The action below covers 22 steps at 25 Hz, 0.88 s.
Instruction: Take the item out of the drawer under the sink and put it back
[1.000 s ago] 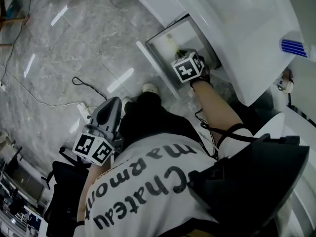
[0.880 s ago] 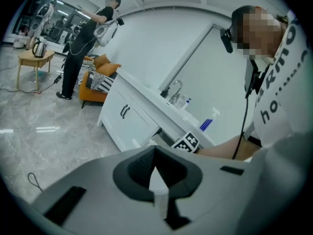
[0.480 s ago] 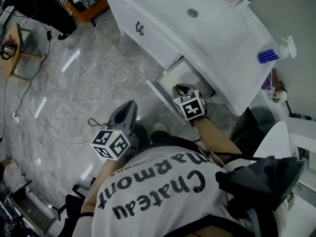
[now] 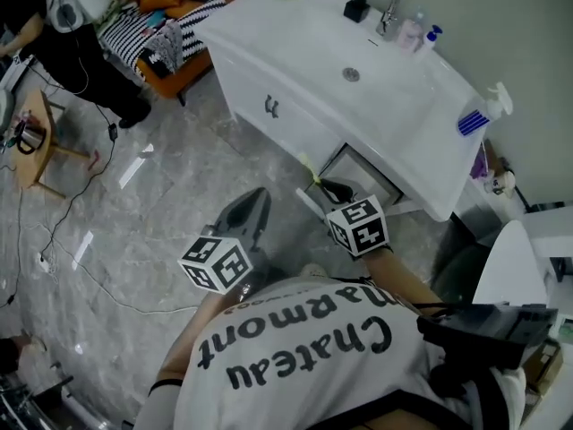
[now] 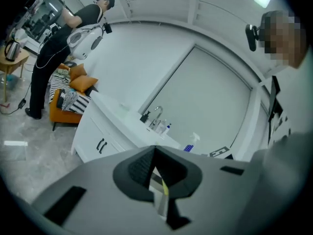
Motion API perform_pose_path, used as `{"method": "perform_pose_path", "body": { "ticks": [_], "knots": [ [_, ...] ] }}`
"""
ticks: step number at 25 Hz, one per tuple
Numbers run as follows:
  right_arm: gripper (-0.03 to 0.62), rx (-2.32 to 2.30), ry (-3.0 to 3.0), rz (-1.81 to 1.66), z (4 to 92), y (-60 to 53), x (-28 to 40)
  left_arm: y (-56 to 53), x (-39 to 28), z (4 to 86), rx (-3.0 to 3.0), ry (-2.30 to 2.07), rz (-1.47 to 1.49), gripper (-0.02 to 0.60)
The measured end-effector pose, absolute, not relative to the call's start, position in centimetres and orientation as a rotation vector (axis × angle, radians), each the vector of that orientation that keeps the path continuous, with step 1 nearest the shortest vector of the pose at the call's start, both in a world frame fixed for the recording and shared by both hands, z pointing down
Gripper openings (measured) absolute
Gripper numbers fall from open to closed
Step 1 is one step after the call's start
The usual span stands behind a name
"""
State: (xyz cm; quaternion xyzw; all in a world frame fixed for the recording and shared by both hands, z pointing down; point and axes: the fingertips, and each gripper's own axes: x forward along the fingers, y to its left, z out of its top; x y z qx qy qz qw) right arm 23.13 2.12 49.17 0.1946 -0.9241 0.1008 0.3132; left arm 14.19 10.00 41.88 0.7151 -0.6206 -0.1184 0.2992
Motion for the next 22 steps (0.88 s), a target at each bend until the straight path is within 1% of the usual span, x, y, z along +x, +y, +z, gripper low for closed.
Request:
{"method": "perform_pose_path", "body": {
  "ticks": [5, 10, 16, 22],
  "knots": [
    [0.051, 0.557, -2.550, 0.221, 44.1, 2.9, 18.3, 10.1, 9.9, 38.4, 1.989, -1.646, -0.357, 0.008],
    [0.051, 0.506, -2.644, 0.224, 40.6, 5.8, 13.8, 11.2, 7.0, 36.6, 2.046, -1.627, -0.359, 0.008],
    [0.051, 0.461, -2.694, 0.166, 39.5, 8.7, 9.2, 13.6, 3.2, 36.3, 2.079, -1.659, -0.337, 0.008],
    [0.051, 0.473, -2.707, 0.136, 39.0, 10.1, 6.6, 16.4, -0.2, 36.4, 2.066, -1.678, -0.384, 0.008]
  ]
}}
